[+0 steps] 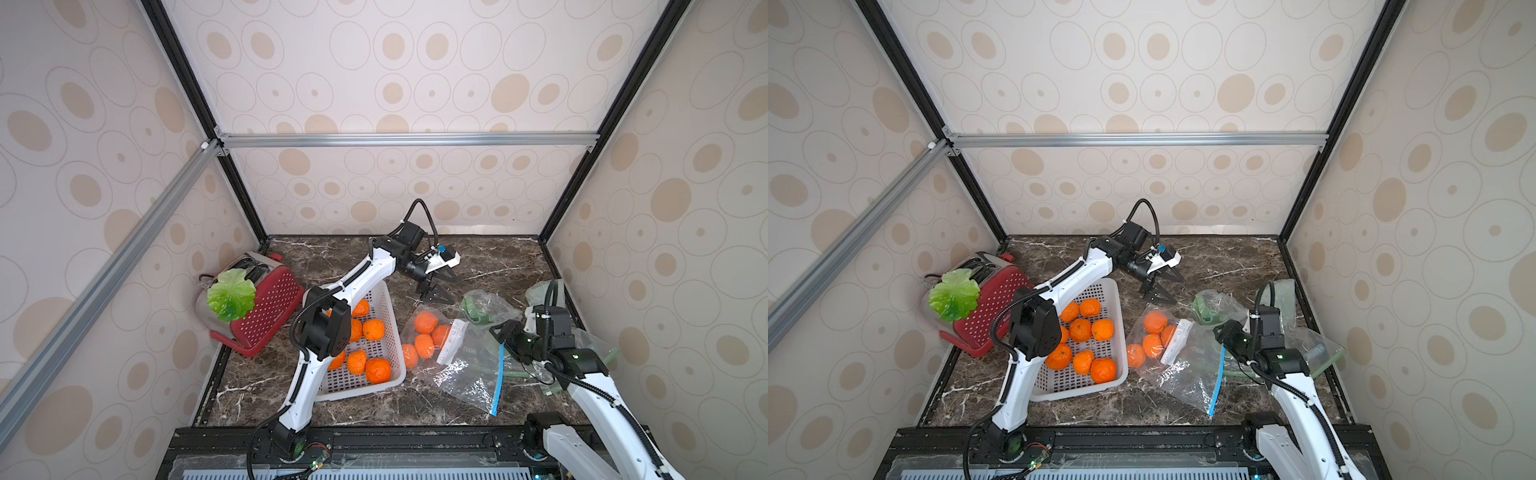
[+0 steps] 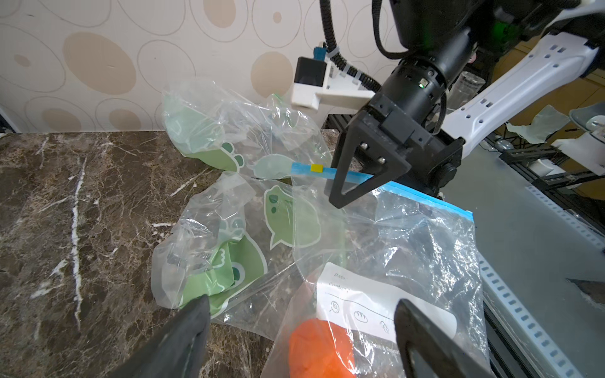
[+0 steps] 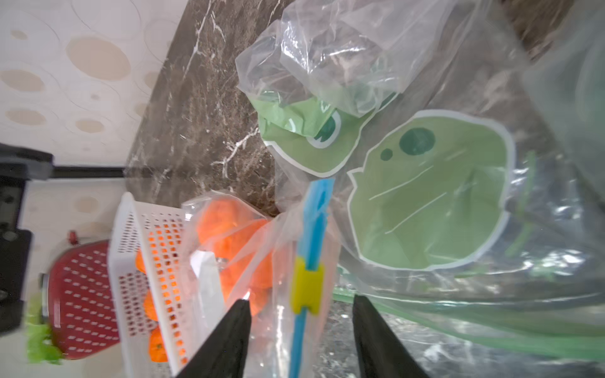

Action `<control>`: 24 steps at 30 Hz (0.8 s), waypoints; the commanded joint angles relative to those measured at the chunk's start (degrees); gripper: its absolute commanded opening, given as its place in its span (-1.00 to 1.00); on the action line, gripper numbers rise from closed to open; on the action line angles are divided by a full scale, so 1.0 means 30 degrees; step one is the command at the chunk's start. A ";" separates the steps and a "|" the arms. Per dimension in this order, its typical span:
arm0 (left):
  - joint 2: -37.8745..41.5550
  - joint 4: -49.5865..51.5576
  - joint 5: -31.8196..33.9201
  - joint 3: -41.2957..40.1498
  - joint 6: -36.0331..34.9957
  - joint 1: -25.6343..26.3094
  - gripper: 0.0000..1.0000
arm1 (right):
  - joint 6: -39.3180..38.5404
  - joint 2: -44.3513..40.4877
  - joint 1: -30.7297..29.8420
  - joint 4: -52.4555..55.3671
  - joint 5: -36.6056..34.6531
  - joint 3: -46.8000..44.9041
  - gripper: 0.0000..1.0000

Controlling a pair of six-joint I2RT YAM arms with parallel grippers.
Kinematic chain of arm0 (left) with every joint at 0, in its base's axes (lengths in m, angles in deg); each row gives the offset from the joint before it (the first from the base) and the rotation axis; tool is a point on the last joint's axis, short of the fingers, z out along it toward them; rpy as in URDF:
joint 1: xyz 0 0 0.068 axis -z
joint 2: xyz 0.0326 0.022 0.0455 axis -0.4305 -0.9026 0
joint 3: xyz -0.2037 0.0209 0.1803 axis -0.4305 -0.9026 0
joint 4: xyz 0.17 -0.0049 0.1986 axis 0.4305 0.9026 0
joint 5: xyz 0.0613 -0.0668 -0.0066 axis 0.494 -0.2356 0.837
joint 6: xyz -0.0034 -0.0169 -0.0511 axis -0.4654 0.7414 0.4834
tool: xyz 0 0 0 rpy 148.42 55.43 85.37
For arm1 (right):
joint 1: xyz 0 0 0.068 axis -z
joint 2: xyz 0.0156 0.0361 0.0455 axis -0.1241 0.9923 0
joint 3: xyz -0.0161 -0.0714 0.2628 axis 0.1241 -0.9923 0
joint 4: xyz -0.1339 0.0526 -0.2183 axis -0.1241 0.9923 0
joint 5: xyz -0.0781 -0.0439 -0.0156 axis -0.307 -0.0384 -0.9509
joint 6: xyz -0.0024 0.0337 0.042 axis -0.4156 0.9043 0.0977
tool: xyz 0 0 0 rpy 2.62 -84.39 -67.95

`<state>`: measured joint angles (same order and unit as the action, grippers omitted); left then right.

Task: Open the zip-top bag and take out the orange
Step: Adjust the zipper food storage bag at the center of the board.

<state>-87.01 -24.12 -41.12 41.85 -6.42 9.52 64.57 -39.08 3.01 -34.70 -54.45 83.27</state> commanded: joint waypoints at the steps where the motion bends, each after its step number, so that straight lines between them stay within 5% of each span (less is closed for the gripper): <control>1: 0.0858 0.0393 0.0438 0.0111 -0.0301 0.0306 0.76 | -0.0256 -0.0100 0.0132 -0.1864 0.0128 -0.0504 -0.33; 5: 0.0953 0.0398 0.0471 0.0369 -0.0307 0.0380 0.70 | -0.3451 0.0049 0.0221 -0.3049 -0.0463 0.0027 -0.99; 9: 0.1029 0.0047 0.0708 0.1207 0.0297 0.0366 0.64 | -0.8323 0.0083 0.0215 -0.6039 0.1097 0.1559 -1.00; 12: 0.1531 -0.0313 0.1051 0.1634 0.0469 0.0227 0.62 | -1.1868 0.1153 0.0197 -0.7157 0.4569 0.3772 -1.00; 18: 0.3909 -0.2653 0.1033 0.0163 0.2084 -0.0820 0.62 | -2.0063 0.4084 0.0032 -0.2731 0.9863 0.9633 -1.00; 24: 0.6868 -0.5382 0.1862 -0.3644 0.2132 -0.1250 0.66 | -2.6183 0.5807 -0.0488 0.0524 1.1020 1.1694 -1.00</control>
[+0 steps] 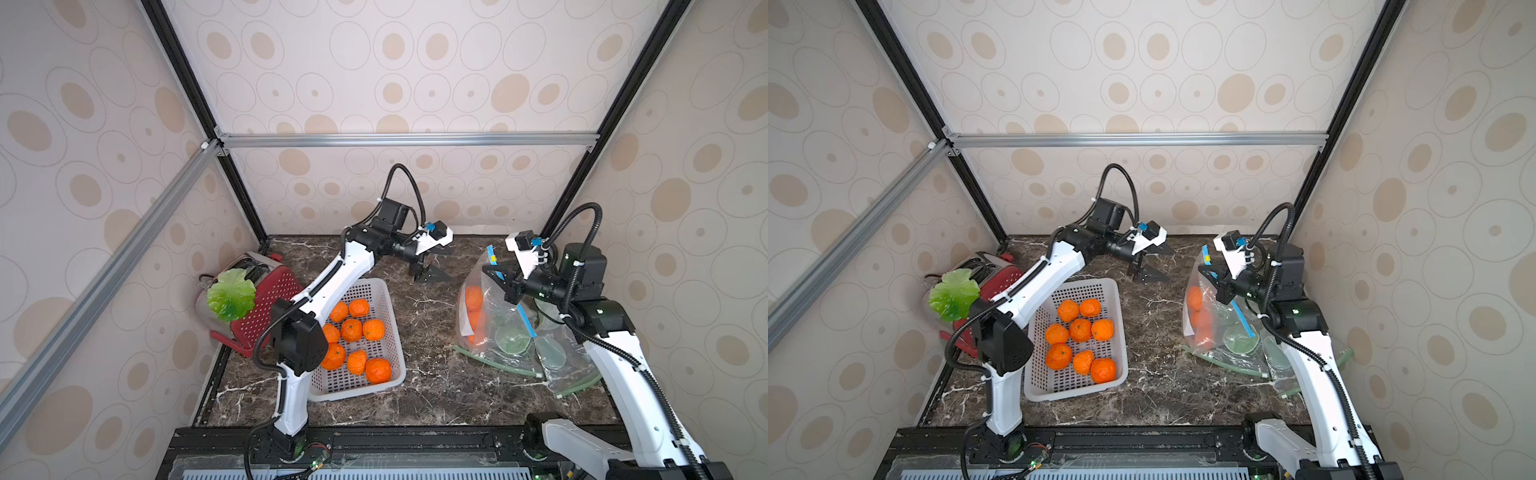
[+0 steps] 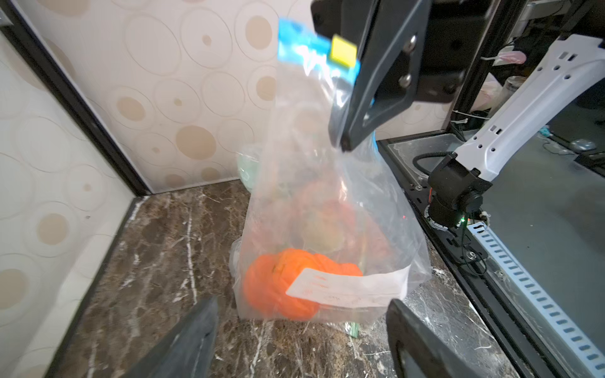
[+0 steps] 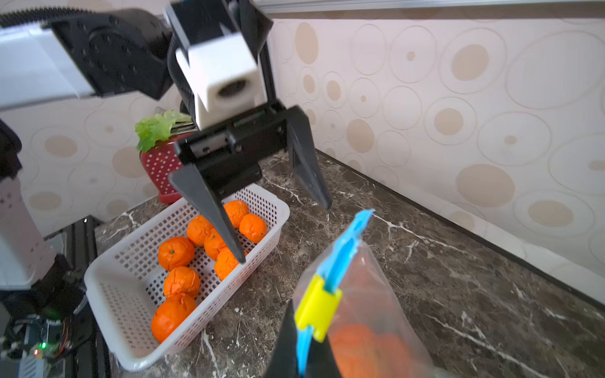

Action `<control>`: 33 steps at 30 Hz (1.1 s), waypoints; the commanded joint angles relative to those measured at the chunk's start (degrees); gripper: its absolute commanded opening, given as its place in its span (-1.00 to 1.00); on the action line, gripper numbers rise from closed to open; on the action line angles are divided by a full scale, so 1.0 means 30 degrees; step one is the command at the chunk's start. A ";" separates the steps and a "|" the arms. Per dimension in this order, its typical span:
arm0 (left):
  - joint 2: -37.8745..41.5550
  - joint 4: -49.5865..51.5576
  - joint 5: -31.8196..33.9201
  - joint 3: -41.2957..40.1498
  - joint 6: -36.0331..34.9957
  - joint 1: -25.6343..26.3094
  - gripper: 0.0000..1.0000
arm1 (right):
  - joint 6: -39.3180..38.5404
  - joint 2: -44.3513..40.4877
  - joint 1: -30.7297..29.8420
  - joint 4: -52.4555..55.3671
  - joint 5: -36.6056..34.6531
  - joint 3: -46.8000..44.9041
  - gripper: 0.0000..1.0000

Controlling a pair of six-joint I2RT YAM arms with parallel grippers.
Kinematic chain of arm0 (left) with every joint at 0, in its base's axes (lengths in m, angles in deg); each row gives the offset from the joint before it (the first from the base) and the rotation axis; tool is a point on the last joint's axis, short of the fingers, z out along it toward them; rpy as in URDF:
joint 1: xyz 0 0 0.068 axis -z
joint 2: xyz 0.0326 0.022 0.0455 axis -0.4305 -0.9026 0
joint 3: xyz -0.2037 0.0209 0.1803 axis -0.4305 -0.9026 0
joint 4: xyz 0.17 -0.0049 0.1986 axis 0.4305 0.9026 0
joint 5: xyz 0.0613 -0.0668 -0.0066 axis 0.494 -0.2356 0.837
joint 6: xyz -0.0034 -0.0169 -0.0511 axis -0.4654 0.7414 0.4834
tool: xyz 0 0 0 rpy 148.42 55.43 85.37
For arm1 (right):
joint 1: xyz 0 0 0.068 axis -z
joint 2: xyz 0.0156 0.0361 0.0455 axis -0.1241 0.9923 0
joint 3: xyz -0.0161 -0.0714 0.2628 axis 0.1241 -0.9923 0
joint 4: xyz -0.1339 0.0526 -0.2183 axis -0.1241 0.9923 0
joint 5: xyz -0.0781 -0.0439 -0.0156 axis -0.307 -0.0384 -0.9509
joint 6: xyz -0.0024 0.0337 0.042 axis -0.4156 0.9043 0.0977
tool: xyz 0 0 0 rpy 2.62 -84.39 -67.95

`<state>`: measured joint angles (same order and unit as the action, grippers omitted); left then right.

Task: Open the zip-top bag and take out the orange
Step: Adjust the zipper food storage bag at the center of the board.

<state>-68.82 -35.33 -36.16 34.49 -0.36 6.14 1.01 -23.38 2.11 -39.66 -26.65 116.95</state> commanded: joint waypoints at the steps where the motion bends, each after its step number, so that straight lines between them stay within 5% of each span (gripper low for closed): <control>1: 0.1029 -0.1972 0.0168 -0.1558 0.0139 -0.0138 0.66 | -0.5206 0.0732 -0.0203 0.2120 0.1746 0.0473 -1.00; 9: 0.0698 -0.3310 -0.1485 -0.1609 0.0865 -0.0061 0.62 | -0.8232 0.1247 -0.1489 0.5369 0.3087 0.0881 -1.00; 19: 0.0619 -0.0635 -0.4257 -0.1521 -0.0703 0.1265 0.23 | -0.8271 0.0383 -0.2232 0.5238 0.2390 -0.0234 -1.00; 26: 0.0805 0.1177 -0.3418 -0.1491 -0.1205 0.1966 -0.18 | -0.8096 0.0259 -0.2254 0.5212 0.2156 -0.0206 -1.00; 33: 0.1986 0.1759 0.0163 -0.2449 -0.1153 0.1976 0.01 | -0.8198 0.0421 -0.2283 0.5295 0.1399 -0.0312 -1.00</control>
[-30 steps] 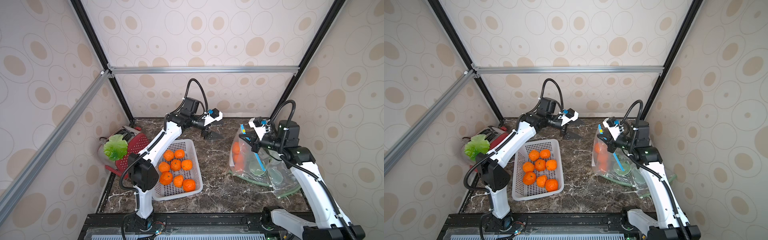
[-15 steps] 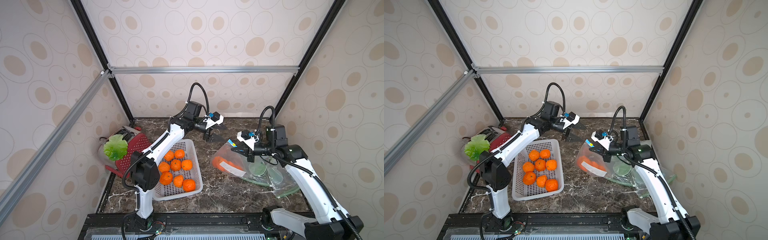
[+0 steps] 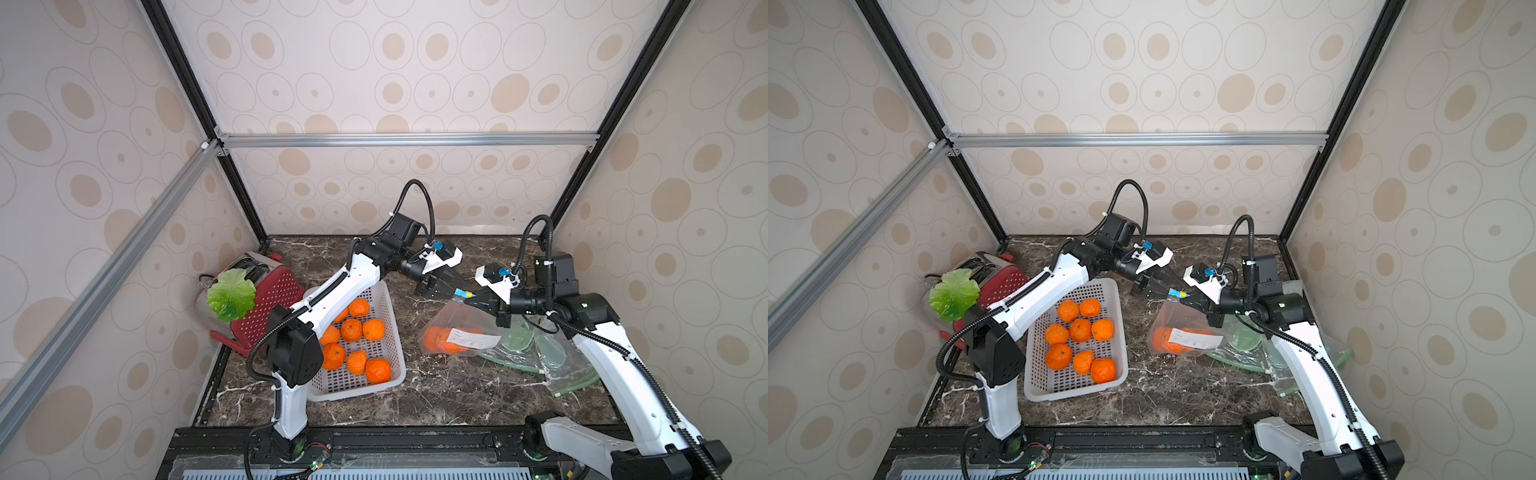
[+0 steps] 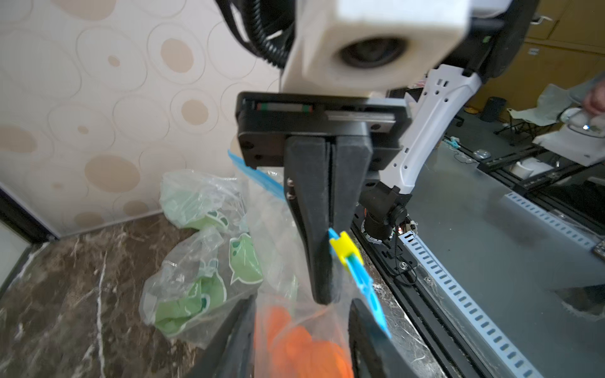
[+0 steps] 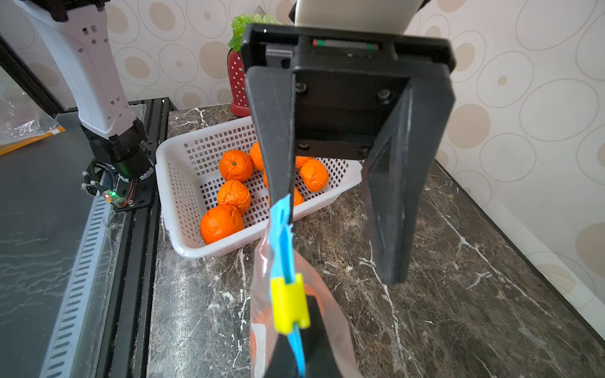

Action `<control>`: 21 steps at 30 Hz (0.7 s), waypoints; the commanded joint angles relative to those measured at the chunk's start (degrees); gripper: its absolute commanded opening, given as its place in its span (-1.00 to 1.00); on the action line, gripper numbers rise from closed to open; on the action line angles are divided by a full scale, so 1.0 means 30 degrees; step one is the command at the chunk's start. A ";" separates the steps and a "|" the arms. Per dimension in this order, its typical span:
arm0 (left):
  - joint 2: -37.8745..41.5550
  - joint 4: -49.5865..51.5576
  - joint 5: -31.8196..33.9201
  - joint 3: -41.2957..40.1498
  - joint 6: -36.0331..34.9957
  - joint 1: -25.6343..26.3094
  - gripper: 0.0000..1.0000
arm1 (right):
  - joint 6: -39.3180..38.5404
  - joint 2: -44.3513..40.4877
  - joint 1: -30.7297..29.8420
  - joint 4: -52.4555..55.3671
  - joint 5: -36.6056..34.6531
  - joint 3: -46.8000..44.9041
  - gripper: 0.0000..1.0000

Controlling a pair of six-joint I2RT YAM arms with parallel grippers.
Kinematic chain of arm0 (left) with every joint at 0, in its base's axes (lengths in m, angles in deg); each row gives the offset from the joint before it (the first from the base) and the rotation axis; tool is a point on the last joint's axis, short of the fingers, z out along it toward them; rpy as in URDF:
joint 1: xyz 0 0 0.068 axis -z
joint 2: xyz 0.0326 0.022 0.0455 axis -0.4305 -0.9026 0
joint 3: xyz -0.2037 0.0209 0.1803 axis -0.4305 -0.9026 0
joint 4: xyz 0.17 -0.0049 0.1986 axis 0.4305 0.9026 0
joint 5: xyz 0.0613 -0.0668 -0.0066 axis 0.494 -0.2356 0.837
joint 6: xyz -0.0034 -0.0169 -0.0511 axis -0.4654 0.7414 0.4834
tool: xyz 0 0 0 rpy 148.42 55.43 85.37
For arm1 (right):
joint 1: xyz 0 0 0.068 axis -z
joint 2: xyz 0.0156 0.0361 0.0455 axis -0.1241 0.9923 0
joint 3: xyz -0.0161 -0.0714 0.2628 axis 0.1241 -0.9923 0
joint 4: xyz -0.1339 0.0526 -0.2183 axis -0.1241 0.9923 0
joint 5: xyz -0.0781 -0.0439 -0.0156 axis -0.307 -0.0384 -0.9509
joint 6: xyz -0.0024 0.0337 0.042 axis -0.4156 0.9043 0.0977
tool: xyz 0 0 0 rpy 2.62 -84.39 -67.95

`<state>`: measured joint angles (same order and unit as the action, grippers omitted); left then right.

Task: Open the zip-top bag and take out the orange
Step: Adjust the zipper food storage bag at the center of the board, then unzip the zipper on the zipper food storage bag.

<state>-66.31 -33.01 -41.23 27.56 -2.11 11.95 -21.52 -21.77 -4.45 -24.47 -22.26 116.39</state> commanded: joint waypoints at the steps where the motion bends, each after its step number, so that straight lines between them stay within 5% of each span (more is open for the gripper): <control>1: 0.1300 0.1333 0.2527 -0.0233 -0.0809 0.0036 0.00 | -0.0688 -0.0113 -0.0098 0.0208 -0.0069 -0.0123 -1.00; 5: 0.1592 0.3248 0.4645 0.0181 -0.1734 -0.0030 0.01 | -0.0638 -0.0105 -0.0097 0.0147 0.0018 -0.0119 -1.00; 13: 0.2197 0.4635 0.2061 0.0548 -0.2347 -0.0003 0.14 | -0.0750 0.0141 -0.0243 0.0528 -0.0489 0.0145 -1.00; 18: 0.2798 0.4665 0.1090 0.0516 -0.1003 0.0006 0.35 | -0.0699 0.0099 -0.0302 0.0340 -0.0774 -0.0019 -1.00; 21: 0.3100 0.2112 0.1840 -0.0241 0.2166 -0.0003 0.41 | -0.0649 0.0169 -0.0361 0.0279 -0.0773 0.0027 -1.00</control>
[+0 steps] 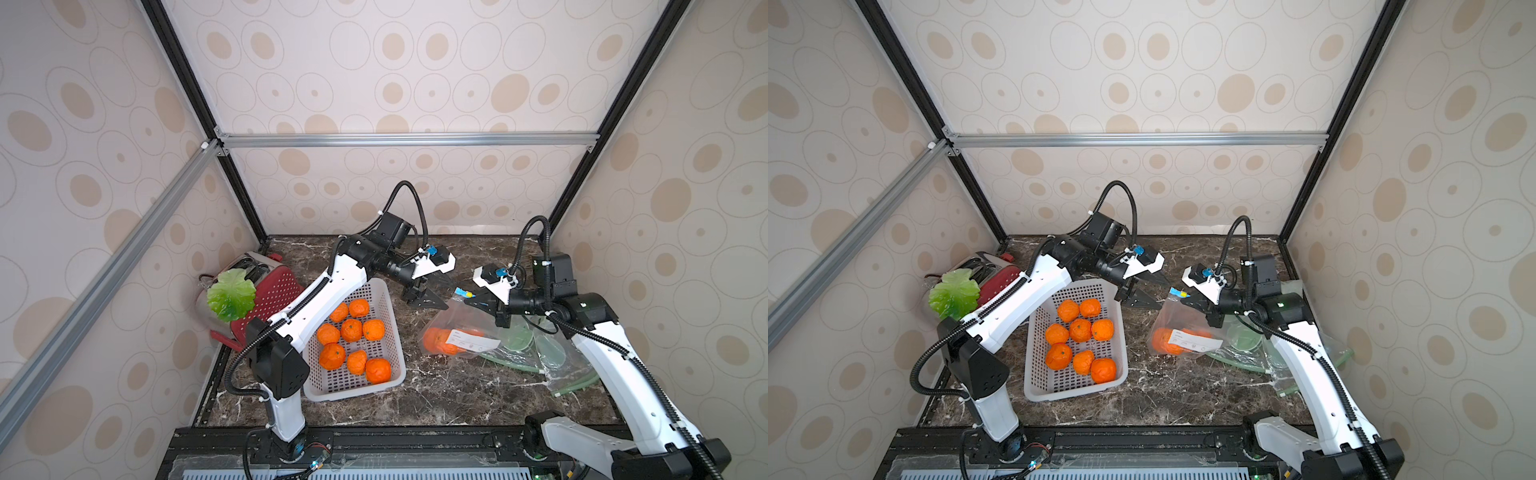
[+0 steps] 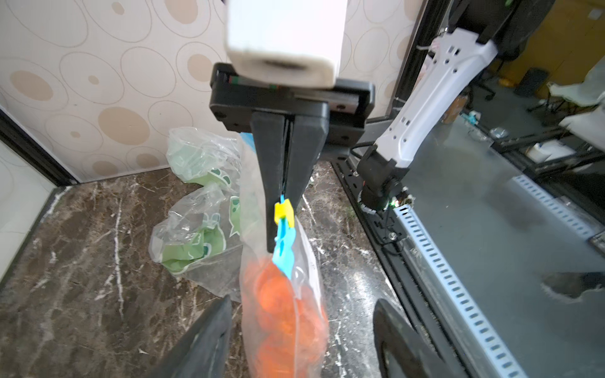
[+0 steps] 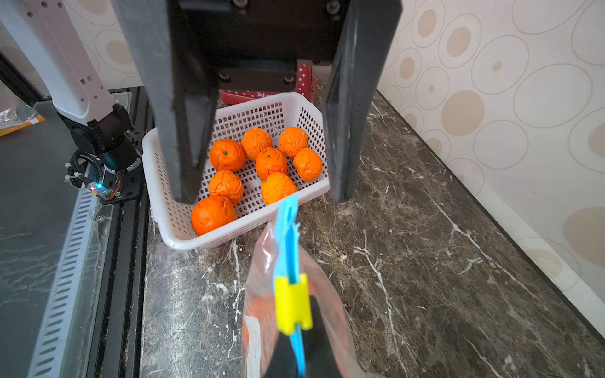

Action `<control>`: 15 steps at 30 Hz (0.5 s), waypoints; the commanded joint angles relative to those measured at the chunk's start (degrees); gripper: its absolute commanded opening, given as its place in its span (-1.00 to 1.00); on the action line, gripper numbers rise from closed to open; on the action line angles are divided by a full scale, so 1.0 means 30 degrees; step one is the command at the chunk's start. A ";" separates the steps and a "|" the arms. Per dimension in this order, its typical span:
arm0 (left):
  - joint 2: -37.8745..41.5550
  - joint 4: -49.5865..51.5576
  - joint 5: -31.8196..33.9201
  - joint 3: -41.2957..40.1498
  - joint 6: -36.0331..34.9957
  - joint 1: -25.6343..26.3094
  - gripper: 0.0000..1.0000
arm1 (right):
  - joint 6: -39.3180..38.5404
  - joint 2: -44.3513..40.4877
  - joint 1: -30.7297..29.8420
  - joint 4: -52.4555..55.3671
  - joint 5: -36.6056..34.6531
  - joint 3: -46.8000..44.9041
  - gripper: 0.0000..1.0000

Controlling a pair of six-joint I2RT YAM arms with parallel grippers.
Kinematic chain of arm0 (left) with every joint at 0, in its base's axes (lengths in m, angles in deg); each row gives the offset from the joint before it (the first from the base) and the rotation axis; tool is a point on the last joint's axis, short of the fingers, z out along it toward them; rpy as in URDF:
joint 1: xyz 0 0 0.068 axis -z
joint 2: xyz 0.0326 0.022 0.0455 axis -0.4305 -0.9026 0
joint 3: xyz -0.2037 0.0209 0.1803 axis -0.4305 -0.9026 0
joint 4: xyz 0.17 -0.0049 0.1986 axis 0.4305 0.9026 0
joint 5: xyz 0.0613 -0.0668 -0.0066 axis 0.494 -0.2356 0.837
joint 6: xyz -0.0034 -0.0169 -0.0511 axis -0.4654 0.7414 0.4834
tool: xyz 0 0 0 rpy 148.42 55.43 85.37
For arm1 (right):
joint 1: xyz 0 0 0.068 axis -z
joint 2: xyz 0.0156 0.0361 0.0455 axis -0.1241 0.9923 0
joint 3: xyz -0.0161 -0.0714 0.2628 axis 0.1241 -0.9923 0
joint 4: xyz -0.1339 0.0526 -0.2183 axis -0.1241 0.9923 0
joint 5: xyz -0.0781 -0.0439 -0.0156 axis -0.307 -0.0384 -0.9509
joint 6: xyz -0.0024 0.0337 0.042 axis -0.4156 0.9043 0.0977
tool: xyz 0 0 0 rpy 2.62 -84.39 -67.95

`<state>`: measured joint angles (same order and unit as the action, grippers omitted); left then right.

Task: Open the zip-top bag and take out the orange
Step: Unzip the zipper on the zipper food storage bag.

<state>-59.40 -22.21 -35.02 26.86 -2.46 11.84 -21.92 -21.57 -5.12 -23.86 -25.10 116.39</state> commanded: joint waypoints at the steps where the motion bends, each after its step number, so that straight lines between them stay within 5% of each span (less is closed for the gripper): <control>1: 0.0912 -0.2969 0.0166 -0.0586 0.3701 0.0076 0.40 | -0.0518 0.0142 -0.0164 0.0089 0.0152 0.0056 -1.00; 10: 0.0324 -0.7521 0.0632 -0.1140 0.8338 0.0911 -0.02 | -0.0512 0.0071 -0.0282 0.0134 0.0228 0.0060 -1.00; 15: 0.0189 -0.6878 0.0233 -0.0953 0.8175 0.0902 -0.13 | -0.0484 -0.0028 -0.0282 0.0170 0.0020 0.0086 -1.00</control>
<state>-58.64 -42.02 -33.23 21.99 20.44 14.40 -21.90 -21.33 -5.67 -23.88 -25.23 116.39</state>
